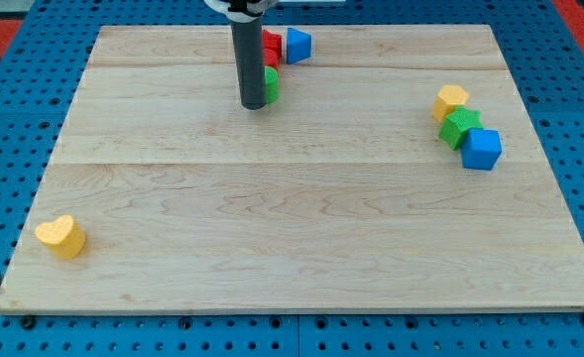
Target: Point at the yellow heart
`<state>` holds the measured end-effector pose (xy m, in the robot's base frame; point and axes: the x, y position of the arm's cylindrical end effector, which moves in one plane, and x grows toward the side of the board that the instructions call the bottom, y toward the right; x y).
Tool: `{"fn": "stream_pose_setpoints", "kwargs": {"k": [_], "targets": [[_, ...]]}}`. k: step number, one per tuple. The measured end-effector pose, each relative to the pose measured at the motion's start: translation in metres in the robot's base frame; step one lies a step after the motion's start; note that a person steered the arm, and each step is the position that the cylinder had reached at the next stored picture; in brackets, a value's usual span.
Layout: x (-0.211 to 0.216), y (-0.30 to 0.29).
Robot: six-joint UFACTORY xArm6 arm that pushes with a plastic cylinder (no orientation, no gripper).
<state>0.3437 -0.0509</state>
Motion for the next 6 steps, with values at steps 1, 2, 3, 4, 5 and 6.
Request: {"fn": "stream_pose_setpoints", "kwargs": {"k": [1,2,3,4,5,6], "targets": [[0.003,0.000],[0.086,-0.002],[0.185,-0.019],[0.240,-0.086],[0.250,-0.178],[0.250,-0.190]]}}
